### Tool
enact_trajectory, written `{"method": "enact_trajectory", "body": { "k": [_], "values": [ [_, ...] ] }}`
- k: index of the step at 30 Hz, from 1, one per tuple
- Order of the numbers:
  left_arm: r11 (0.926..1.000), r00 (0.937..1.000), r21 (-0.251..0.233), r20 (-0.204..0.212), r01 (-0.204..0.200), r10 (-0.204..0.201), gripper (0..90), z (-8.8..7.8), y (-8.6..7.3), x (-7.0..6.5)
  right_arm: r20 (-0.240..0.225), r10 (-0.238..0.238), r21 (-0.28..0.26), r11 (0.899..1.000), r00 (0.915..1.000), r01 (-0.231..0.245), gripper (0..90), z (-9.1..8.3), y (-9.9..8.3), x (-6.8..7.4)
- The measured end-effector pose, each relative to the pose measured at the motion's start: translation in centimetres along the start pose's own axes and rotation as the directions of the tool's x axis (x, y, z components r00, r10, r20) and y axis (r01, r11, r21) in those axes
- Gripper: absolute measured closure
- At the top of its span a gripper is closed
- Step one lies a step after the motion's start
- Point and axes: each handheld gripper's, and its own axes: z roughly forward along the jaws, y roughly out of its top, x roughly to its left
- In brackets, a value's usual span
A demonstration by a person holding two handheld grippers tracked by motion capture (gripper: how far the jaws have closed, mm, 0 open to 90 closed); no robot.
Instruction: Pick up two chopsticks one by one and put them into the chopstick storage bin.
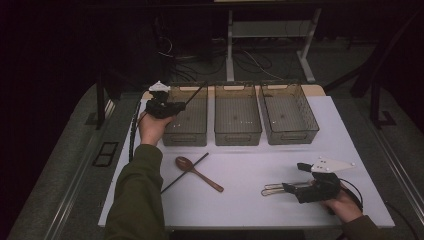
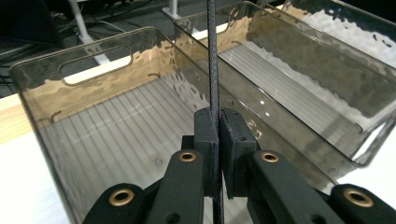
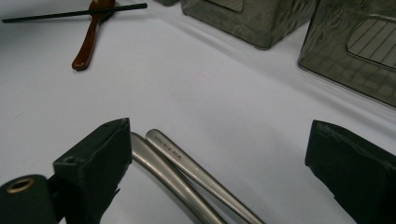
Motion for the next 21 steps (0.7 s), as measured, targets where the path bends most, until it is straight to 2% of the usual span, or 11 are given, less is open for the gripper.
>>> {"method": "enact_trajectory", "body": {
  "k": [9, 13, 17, 20, 21],
  "values": [
    [0.9995, 0.9991, 0.018, -0.034, 0.024, -0.023, 84.7, 1.7, -0.4, 0.9, 0.0, -0.001, -0.001, 1.0, 1.0, 0.001, 6.6, -0.1, 0.0, -0.1],
    [0.999, 0.9987, 0.035, -0.043, 0.029, -0.027, 84.7, 2.4, -0.7, 1.1, 0.001, -0.002, -0.001, 1.0, 1.0, 0.002, 6.7, -0.1, 0.0, 0.0],
    [0.9989, 0.9981, 0.032, -0.053, 0.033, -0.032, 84.2, 2.5, -0.7, 1.0, 0.002, -0.003, 0.0, 1.0, 1.0, 0.003, 6.6, -0.1, 0.0, -0.1],
    [0.9993, 0.9976, 0.028, -0.066, 0.023, -0.021, 75.6, 2.5, -0.7, 0.9, 0.003, -0.005, 0.0, 1.0, 1.0, 0.005, 6.7, -0.1, -0.1, -0.1],
    [0.9994, 0.9976, 0.029, -0.066, 0.02, -0.018, 75.6, 2.5, -0.6, 0.9, 0.003, -0.005, 0.0, 1.0, 1.0, 0.005, 6.7, -0.1, -0.1, -0.1]
  ]
}}
